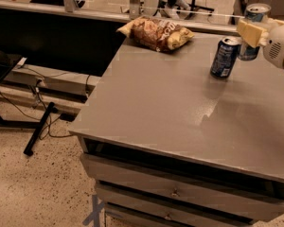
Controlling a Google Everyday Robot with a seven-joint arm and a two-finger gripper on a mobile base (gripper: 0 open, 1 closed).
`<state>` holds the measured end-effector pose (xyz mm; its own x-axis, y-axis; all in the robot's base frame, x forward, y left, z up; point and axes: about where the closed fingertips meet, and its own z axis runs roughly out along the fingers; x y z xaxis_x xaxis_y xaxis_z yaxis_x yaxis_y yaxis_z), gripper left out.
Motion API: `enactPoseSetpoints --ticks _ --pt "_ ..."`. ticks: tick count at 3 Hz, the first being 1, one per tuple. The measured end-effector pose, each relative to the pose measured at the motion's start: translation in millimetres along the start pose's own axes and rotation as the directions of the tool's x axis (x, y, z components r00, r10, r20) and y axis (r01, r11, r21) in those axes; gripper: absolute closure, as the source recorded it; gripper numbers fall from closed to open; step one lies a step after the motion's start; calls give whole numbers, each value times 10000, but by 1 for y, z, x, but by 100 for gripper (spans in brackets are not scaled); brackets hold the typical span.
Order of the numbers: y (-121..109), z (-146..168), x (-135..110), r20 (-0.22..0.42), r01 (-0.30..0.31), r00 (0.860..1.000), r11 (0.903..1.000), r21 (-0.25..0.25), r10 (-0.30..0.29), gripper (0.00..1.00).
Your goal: Move redbull can near pepsi can
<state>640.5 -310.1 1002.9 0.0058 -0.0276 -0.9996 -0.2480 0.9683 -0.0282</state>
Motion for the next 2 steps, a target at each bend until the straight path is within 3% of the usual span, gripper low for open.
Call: enactPoseSetpoints --ticks 1,2 --pt "-13 -9 5 188 -484 9987 9987 151 481 100" --pt "-18 -5 16 542 -962 9939 9953 -60 964 100"
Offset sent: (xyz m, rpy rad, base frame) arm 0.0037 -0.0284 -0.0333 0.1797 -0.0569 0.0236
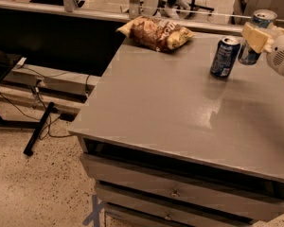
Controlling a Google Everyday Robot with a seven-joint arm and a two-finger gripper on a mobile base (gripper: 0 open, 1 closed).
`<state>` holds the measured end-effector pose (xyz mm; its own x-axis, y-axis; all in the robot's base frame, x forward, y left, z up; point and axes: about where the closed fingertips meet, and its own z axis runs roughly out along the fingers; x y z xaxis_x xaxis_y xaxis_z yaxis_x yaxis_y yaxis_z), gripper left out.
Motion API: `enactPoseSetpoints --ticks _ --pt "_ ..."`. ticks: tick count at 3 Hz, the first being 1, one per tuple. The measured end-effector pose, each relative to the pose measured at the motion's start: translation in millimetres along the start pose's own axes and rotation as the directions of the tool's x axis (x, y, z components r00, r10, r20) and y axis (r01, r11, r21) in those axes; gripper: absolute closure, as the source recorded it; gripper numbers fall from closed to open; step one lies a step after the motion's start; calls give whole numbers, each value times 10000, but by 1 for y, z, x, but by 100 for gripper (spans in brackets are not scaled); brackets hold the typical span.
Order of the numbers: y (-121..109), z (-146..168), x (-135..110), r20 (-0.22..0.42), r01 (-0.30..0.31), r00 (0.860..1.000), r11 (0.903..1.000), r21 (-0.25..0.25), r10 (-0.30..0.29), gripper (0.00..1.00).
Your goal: Move redbull can near pepsi can
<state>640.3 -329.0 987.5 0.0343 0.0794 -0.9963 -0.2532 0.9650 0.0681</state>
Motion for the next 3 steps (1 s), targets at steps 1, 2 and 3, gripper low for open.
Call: enactPoseSetpoints --ticks 1,2,3 --pt "0 5 27 -32 -538 9985 9975 -467 538 100" --pt "-2 5 42 -422 -523 9979 9971 -561 499 100" --pt "-15 6 67 -715 -690 9953 9962 -534 651 74"
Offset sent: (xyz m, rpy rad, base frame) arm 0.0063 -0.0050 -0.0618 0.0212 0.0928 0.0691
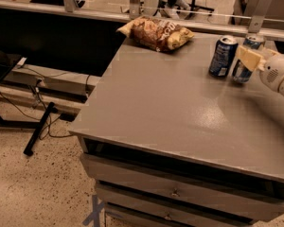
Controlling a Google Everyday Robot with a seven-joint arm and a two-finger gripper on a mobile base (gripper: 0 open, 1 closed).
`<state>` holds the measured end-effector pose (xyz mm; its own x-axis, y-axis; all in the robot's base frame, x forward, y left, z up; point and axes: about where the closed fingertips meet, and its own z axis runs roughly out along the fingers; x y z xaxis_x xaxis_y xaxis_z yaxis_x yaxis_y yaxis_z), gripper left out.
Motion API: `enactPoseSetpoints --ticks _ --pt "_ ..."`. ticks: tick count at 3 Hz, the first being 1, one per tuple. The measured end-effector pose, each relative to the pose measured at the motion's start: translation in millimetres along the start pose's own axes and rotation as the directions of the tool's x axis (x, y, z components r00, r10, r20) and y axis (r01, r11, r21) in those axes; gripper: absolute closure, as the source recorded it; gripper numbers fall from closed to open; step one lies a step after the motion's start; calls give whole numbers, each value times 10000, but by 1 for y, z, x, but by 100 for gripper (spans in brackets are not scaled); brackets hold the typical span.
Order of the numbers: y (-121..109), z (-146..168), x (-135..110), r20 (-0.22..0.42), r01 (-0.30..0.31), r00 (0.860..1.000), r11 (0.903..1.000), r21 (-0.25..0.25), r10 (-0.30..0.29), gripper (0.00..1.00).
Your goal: Move redbull can near pepsi can
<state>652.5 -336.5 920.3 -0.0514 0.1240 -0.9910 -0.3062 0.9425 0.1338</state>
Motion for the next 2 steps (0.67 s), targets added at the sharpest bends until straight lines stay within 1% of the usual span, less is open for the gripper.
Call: enactPoseSetpoints --ticks 1,2 --pt "-7 2 14 36 -194 9998 9996 -188 195 51" --pt "-7 6 23 93 -329 9994 9985 -430 334 28"
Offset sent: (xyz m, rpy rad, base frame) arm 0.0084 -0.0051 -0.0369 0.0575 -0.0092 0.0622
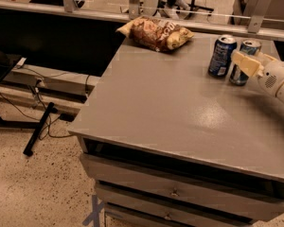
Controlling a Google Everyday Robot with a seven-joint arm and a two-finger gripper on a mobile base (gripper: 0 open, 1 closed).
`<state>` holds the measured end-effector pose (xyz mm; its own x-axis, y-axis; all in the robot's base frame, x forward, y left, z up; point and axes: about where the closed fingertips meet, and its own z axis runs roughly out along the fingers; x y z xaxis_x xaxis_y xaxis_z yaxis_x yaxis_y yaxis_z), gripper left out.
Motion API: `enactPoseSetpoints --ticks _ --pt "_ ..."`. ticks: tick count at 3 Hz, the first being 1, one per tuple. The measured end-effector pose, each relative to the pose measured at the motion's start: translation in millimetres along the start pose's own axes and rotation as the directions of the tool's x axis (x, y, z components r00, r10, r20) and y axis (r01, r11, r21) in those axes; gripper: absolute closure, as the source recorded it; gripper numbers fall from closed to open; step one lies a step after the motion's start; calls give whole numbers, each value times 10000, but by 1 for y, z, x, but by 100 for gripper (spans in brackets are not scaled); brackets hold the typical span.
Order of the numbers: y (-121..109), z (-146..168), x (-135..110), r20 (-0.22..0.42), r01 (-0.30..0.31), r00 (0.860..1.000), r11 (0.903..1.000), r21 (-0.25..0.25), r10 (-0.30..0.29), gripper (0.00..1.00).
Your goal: Move redbull can near pepsi can
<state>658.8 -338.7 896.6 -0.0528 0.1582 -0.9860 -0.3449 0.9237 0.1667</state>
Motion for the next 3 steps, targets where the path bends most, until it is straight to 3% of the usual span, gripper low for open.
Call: enactPoseSetpoints --ticks 1,2,3 --pt "1 0 0 -13 45 10000 9999 -100 -45 0" --pt "5 1 -5 -53 305 9995 9984 -481 -308 0" --pt "-4 -14 -36 -262 1181 9924 9897 -811 -1206 0"
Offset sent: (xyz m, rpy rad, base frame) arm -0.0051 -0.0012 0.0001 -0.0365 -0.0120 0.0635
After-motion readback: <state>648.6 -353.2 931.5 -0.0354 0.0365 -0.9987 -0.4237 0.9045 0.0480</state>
